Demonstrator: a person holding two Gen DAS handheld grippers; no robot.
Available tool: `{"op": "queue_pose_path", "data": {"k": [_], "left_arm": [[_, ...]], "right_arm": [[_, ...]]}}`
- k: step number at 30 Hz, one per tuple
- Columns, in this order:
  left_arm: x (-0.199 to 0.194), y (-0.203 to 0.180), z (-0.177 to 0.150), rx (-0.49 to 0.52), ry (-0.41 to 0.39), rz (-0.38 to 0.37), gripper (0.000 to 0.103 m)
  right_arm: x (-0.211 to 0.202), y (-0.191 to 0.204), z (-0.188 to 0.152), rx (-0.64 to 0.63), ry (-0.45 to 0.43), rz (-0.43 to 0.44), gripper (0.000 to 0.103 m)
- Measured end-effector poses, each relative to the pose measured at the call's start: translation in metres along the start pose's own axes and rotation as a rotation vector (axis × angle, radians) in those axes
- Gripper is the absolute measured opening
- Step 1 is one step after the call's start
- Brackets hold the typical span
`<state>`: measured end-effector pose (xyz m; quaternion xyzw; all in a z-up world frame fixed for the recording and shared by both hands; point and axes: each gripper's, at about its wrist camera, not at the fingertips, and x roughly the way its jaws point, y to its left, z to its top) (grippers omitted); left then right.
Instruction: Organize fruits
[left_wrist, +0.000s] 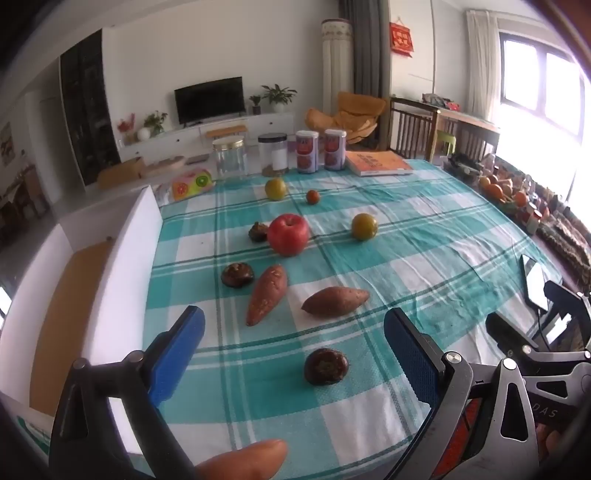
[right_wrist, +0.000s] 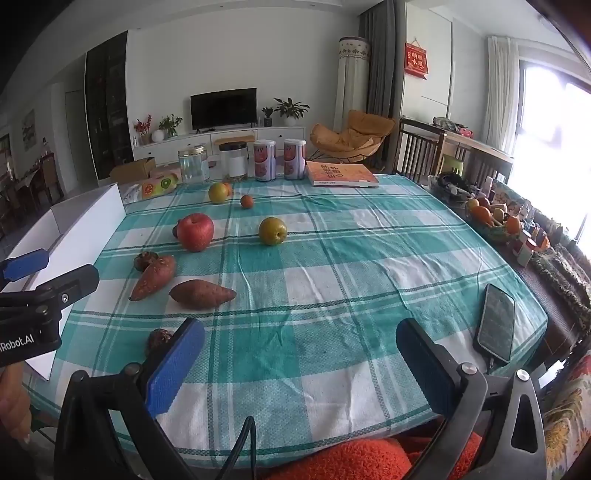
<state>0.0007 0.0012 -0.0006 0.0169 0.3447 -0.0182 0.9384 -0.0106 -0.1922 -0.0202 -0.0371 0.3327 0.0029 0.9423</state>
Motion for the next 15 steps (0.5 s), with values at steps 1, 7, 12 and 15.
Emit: {"op": "queue_pose_path", "data": {"k": [1,7,12,15], "left_arm": [[0.0,0.0,0.0,0.001,-0.002,0.001,0.099],[-0.003,0.0,-0.002,0.002,-0.005,-0.013,0.099],[-0.005,-0.001,-0.003,0.007,0.009,-0.024,0.099],[-0.005,-0.002,-0.003,0.002,0.005,-0.023,0.099]], "right_arm": [[-0.002,0.0,0.002,-0.014,-0.001,-0.02,0.103],[-0.01,-0.021,0.015,-0.044,0.0,-0.064,0.103],[-0.021,-0.011,0.012,-0.158,0.009,-0.164,0.103],[-0.03,-0.017,0.016,-0.266,-0.003,-0.308,0.103]]}}
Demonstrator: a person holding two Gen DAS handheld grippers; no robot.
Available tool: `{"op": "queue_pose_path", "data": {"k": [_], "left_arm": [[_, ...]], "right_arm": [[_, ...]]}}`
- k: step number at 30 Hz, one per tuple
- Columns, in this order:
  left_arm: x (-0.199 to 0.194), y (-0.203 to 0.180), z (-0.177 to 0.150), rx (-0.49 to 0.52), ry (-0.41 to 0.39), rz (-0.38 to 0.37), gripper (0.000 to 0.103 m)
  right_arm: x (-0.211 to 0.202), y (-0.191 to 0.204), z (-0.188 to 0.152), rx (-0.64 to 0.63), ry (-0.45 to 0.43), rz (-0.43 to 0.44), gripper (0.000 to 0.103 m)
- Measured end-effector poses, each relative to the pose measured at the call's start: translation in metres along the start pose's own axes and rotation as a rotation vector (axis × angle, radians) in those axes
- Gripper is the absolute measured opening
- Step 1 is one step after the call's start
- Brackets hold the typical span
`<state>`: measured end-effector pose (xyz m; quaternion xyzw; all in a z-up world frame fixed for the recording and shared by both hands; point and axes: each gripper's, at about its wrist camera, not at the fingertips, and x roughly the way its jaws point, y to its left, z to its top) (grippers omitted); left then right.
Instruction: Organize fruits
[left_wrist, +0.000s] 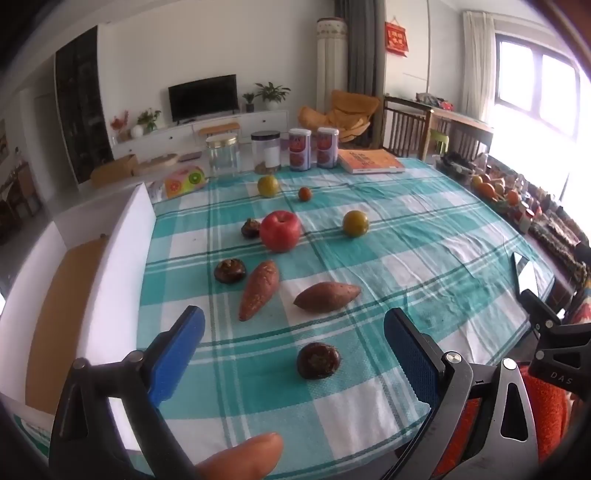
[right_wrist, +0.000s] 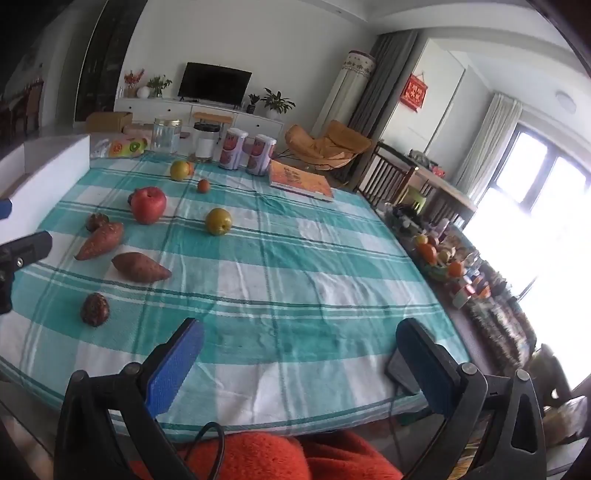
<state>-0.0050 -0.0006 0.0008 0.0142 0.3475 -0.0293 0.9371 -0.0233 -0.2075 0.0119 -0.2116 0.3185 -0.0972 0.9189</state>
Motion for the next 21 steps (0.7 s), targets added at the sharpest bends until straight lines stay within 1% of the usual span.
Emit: {"op": "queue_pose_path", "data": {"k": [1,2,3,5,7,8,11,12,15,21], "left_arm": [[0.0,0.0,0.0,-0.004,-0.001,-0.001,0.099],[0.001,0.001,0.0,-0.009,-0.002,-0.001,0.099],[0.002,0.001,0.0,-0.015,0.0,-0.003,0.099],[0.004,0.002,-0.001,-0.024,0.008,-0.01,0.099],[0.006,0.0,-0.002,-0.024,0.019,-0.018,0.099],[0.006,0.001,-0.003,-0.022,0.021,-0.021,0.099],[0.006,0.0,-0.007,-0.015,0.024,-0.022,0.099],[0.006,0.001,-0.008,-0.015,0.025,-0.023,0.099],[0.007,0.003,-0.01,-0.02,0.033,-0.022,0.099],[0.012,0.007,-0.014,-0.031,0.05,-0.022,0.099]], "right_arm": [[-0.001,-0.005,0.001,-0.007,0.007,-0.007,0.103],[0.0,-0.004,0.002,-0.007,0.021,0.01,0.103],[-0.001,-0.003,0.005,0.009,0.035,0.062,0.103],[0.0,-0.005,0.002,0.075,0.045,0.2,0.103],[0.006,0.003,-0.002,0.14,0.053,0.308,0.103],[0.009,0.007,-0.005,0.172,0.046,0.344,0.103],[0.018,0.015,-0.019,0.307,-0.018,0.452,0.103],[0.021,0.017,-0.023,0.348,-0.03,0.474,0.103],[0.033,0.024,-0.036,0.421,-0.027,0.484,0.103],[0.042,0.029,-0.046,0.422,0.009,0.463,0.103]]}}
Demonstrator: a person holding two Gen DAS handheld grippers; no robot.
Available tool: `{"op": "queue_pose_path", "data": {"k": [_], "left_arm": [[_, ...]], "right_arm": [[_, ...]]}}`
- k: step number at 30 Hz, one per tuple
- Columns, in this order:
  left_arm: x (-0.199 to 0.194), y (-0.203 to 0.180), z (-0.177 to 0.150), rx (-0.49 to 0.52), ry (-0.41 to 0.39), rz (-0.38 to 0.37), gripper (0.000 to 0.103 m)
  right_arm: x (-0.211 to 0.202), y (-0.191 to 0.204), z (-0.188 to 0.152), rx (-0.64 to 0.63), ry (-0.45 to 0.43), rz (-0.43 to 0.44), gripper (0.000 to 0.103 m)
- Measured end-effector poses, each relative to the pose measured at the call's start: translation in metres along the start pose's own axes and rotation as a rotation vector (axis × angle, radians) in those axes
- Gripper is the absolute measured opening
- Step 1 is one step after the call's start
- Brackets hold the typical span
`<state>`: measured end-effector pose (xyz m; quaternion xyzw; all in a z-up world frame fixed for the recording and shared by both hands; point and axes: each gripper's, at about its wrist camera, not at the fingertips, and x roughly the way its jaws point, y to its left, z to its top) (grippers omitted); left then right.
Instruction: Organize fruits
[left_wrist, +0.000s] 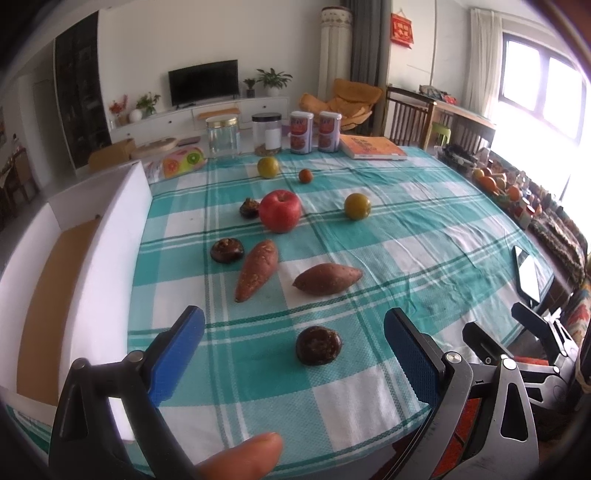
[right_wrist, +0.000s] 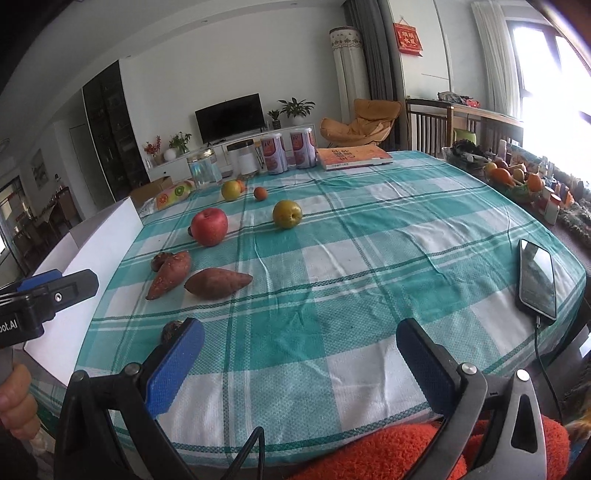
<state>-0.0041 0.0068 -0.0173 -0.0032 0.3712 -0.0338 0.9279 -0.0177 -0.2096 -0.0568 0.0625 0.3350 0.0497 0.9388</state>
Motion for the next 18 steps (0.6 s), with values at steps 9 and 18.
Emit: {"op": "queue_pose_path", "data": {"k": [9,18], "left_arm": [[0.001,-0.002,-0.004,0.009,0.004,-0.004,0.099],[0.007,-0.002,-0.012,0.016,0.02,0.008,0.099]], "right_arm": [[0.001,0.005,-0.004,-0.043,-0.022,-0.029,0.103],[0.001,0.007,-0.005,-0.06,-0.029,-0.042,0.103]]}}
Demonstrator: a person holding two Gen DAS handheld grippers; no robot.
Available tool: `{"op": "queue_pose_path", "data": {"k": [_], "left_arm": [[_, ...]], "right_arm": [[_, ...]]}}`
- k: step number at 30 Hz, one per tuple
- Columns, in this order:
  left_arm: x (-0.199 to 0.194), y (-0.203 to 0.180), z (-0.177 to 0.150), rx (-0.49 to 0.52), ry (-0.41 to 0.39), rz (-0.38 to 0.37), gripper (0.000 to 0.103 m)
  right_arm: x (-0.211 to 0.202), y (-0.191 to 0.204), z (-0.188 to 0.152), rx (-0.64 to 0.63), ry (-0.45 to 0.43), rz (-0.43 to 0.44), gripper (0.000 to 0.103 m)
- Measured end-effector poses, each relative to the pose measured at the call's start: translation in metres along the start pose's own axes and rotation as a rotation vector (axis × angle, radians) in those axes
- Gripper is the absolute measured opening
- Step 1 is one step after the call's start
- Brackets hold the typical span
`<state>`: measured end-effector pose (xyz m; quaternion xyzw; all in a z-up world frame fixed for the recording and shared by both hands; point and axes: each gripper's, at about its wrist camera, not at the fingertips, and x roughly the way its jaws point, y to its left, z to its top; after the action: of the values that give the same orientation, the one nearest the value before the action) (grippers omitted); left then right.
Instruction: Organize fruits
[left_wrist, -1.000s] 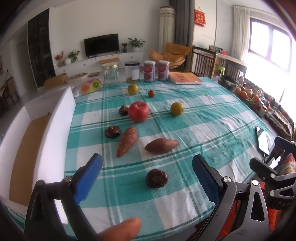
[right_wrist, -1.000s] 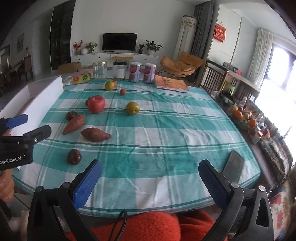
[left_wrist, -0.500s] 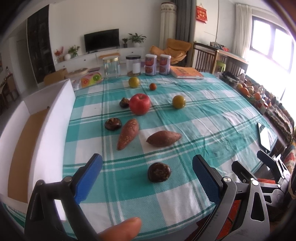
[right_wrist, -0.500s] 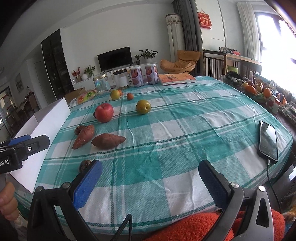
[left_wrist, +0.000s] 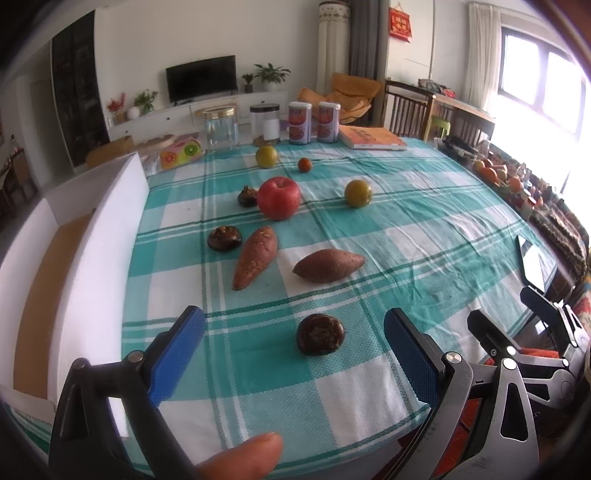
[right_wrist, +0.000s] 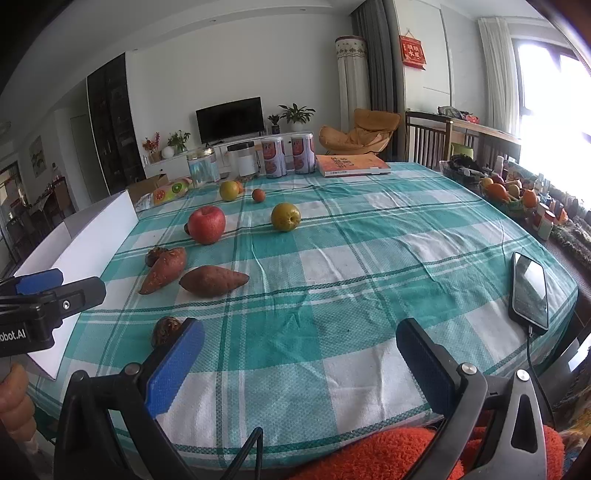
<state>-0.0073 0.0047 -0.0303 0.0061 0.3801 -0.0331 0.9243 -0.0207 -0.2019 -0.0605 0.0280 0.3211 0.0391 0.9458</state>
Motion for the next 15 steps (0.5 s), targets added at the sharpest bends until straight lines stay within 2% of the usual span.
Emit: {"op": "queue_pose_path", "data": {"k": [15], "left_arm": [[0.007,0.012,-0.008,-0.023,0.014,-0.007,0.099]], "right_arm": [[0.0,0.005,-0.005,-0.027,-0.023,-0.026,0.103]]}}
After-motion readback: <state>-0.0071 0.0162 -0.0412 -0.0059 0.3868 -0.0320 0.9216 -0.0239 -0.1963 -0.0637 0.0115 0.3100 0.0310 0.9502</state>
